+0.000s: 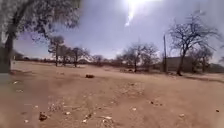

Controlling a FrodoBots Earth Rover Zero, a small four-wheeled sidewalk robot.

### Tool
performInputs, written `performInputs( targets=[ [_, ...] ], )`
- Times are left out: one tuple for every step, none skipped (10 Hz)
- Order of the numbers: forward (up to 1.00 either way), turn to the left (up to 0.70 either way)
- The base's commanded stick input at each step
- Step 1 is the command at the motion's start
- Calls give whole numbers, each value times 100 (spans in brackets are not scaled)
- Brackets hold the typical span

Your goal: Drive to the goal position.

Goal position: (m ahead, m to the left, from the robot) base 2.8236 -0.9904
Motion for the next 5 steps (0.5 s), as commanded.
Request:
performInputs(
  targets=[
    [100,0],
    [100,0],
    [100,0],
    [100,0],
    [100,0]
  ],
)
